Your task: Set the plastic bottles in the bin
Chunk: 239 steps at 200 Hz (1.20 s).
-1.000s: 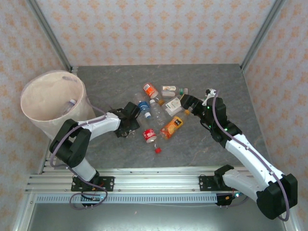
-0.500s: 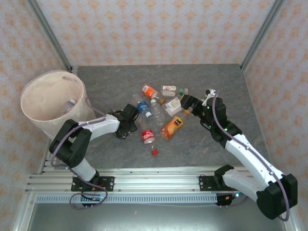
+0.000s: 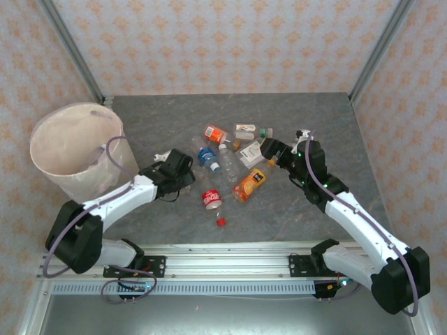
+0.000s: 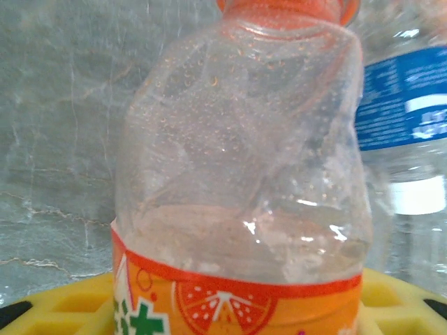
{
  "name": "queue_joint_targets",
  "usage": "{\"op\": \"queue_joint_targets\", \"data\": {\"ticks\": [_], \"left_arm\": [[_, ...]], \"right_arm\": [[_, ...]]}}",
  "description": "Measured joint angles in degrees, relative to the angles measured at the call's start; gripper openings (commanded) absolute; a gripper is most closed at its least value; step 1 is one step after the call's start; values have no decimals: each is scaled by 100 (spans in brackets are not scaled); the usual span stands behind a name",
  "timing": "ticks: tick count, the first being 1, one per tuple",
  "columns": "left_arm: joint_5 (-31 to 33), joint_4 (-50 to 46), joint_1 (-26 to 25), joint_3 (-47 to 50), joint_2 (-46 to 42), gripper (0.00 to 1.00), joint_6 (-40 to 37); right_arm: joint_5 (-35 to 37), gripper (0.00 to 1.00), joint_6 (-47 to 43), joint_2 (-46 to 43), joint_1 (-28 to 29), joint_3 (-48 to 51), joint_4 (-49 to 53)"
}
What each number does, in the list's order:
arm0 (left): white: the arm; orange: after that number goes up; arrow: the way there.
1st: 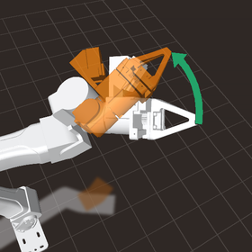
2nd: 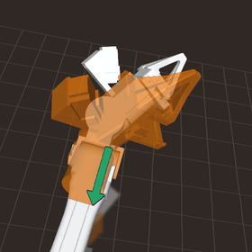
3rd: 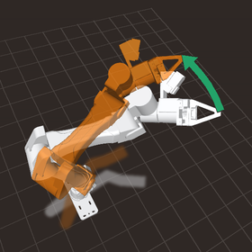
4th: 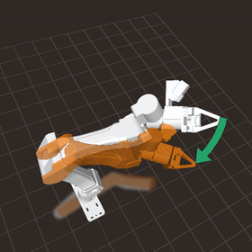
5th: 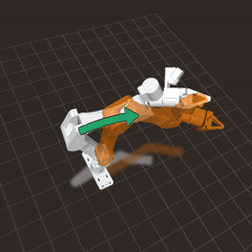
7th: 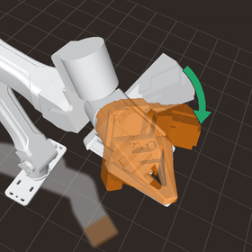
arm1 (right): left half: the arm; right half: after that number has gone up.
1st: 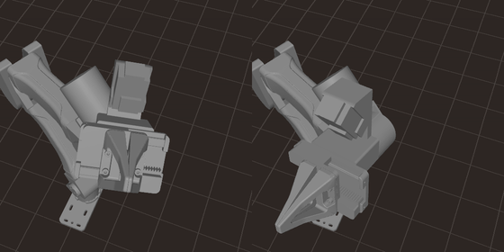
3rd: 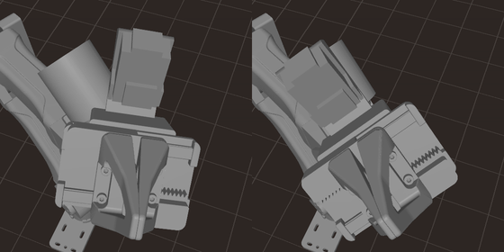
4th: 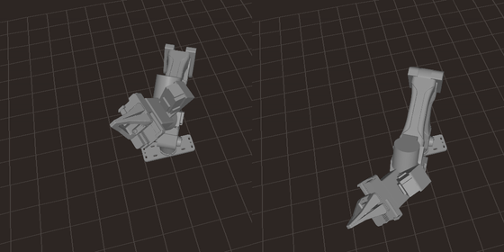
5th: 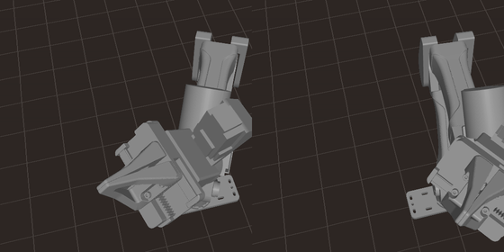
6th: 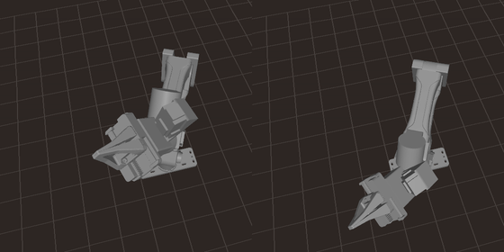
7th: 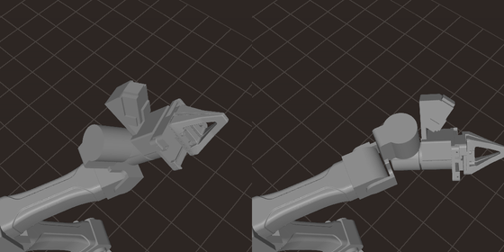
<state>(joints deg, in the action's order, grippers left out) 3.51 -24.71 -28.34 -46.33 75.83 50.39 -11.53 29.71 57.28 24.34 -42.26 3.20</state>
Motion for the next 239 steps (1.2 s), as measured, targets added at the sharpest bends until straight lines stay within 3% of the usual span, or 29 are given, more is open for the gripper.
{"op": "queue_joint_targets", "data": {"ticks": [67,153,172,239], "left_arm": [[256,-887,-120,-1255,-787,40,-678],[376,-1753,-120,-3117,-1119,40,-1344],[728,-1928,-120,-3519,-1285,40,-1443],[2852,-2409,-37,-4109,-1537,38,-1711]], "right_arm": [[-48,99,2,101,0,-2,-20],[-70,99,0,151,0,-7,-22],[-70,99,0,151,0,-7,-22],[-142,99,9,225,0,-7,-68]]}}
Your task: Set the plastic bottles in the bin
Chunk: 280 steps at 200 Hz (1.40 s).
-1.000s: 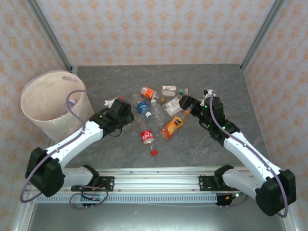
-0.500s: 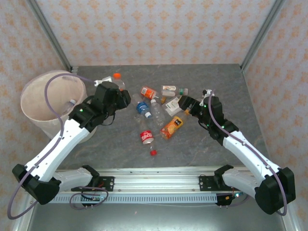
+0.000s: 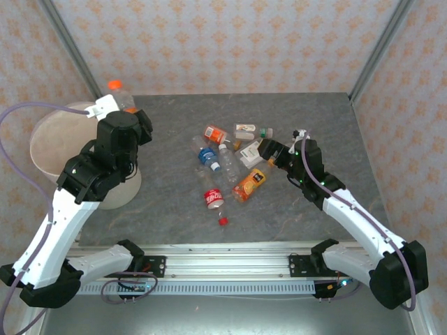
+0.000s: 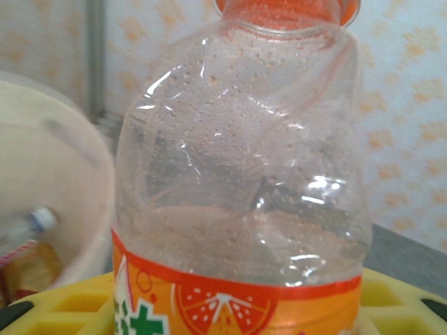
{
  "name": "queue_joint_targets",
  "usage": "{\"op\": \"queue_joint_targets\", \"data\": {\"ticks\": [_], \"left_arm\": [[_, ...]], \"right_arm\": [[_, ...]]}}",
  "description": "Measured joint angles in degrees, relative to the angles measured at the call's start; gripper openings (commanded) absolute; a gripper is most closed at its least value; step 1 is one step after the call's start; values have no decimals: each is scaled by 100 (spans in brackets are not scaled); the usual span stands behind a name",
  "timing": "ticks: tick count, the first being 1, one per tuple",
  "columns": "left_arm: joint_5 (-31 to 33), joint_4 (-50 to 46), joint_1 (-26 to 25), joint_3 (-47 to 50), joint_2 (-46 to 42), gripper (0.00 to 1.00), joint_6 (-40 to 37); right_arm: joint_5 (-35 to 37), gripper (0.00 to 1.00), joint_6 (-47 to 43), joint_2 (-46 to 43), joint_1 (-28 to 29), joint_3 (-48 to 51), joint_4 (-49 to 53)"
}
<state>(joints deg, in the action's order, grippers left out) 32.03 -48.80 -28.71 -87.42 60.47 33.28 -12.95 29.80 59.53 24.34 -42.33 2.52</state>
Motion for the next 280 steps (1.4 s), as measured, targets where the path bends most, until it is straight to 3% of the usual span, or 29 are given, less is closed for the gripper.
{"op": "queue_joint_targets", "data": {"ticks": [32,54,90,129,150,192,221,254,280], "left_arm": [[1128,-26,48,184,-168,40,142],[1541,-28,439,533,-391,41,391],[1438,-35,1493,627,-334,47,664],[883,-190,2603,774,-256,42,964],[728,-407,2839,831,-243,37,1213],[527,-911,3117,907,-225,44,1768],[415,-1185,3195,909,-205,51,1943],[289,-1338,3340,909,-179,75,2063],[236,-1375,3351,907,-181,86,2092]], "right_arm": [[-52,99,37,0,0,0,-13],[-94,99,57,0,0,-4,-35],[-105,99,57,-2,0,-17,-35],[-103,99,59,-66,0,-17,-35],[-101,99,59,-87,0,-17,-35],[-101,99,59,-87,0,-17,-35],[-101,99,59,-85,0,-17,-33],[-101,99,57,-63,0,-17,-35],[-101,99,57,-37,0,-17,-33]]}}
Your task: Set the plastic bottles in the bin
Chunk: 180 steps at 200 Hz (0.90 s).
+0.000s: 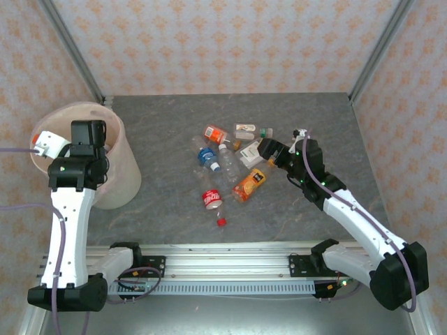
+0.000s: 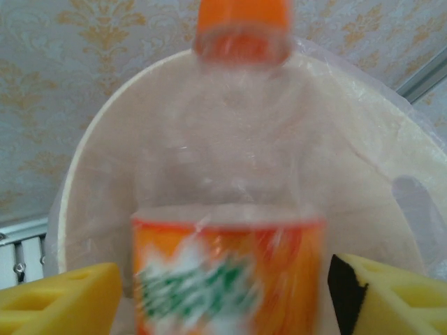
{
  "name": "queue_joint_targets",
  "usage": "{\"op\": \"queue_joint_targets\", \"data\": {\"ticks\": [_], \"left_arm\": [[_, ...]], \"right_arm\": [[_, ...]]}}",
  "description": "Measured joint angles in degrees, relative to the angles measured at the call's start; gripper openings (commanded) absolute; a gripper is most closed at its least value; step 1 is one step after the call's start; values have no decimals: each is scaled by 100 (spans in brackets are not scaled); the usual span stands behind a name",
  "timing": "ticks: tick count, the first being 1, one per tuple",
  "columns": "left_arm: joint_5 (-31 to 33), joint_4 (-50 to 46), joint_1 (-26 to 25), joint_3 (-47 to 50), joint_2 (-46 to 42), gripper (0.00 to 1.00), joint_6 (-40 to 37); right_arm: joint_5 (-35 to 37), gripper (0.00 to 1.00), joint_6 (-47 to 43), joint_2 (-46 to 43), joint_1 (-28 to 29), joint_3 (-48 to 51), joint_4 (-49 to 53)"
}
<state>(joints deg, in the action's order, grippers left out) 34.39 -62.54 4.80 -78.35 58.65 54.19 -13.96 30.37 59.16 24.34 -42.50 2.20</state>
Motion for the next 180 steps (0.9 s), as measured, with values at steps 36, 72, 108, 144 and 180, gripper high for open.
{"op": "queue_joint_targets", "data": {"ticks": [36,72,108,144,180], "left_arm": [[-48,-94,13,-101,-17,91,-20],[-251,-81,13,-125,-195,100,-111],[-946,48,13,-328,-199,100,-579],[-2551,501,-13,-413,-142,99,-1001],[-3635,826,-1115,-682,356,100,-1272]], "right_arm": [[0,99,-2,26,0,0,0],[-2,99,-2,68,0,0,0],[-4,99,-2,142,0,0,0],[9,99,-2,157,0,0,2],[70,99,-2,157,0,0,4]]}}
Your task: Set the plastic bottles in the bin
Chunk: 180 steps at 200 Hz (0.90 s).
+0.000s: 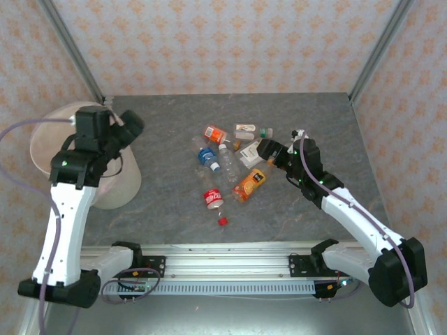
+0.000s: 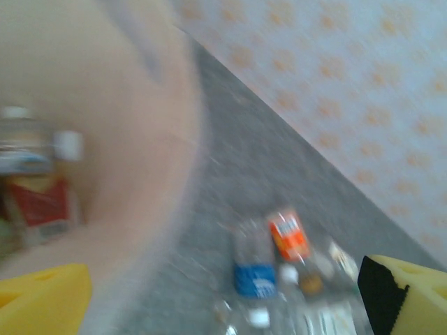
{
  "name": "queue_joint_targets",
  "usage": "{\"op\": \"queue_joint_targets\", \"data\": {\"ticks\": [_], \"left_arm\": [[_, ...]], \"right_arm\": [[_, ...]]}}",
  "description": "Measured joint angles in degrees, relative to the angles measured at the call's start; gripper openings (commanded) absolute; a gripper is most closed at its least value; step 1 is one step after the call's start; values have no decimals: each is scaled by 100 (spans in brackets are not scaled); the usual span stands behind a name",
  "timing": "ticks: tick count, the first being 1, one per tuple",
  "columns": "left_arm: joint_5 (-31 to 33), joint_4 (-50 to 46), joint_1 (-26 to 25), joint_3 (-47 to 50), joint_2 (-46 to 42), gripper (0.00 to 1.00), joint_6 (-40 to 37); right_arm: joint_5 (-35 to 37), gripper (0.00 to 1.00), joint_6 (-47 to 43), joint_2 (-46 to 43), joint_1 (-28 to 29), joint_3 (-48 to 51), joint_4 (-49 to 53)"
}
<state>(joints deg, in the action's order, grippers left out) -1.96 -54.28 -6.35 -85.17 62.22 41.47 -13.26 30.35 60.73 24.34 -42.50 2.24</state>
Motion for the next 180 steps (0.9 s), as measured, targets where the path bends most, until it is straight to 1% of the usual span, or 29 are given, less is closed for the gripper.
{"op": "queue_joint_targets", "data": {"ticks": [11,26,42,65,95,126,148,180], "left_arm": [[-116,114,-518,-85,177,100,-46],[-232,332,-1038,-72,326,100,-66],[-251,616,-1373,103,382,100,-42],[-210,1093,-1773,616,444,100,195],[-184,1233,-2144,1069,968,100,518],[-170,1325,-2474,1600,1635,100,763],[-216,1386,-2529,1891,1980,100,868],[-444,1657,-2522,1921,2667,99,861]], "right_arm": [[70,99,0,0,0,0,24],[284,99,31,-2,0,0,136],[601,99,114,-2,0,0,317],[979,99,302,-2,-85,0,717],[1235,99,546,-2,-319,7,1110],[1290,99,723,-2,-396,87,1152],[1285,99,804,-2,-415,116,1191],[1283,99,822,-4,-415,116,1213]]}}
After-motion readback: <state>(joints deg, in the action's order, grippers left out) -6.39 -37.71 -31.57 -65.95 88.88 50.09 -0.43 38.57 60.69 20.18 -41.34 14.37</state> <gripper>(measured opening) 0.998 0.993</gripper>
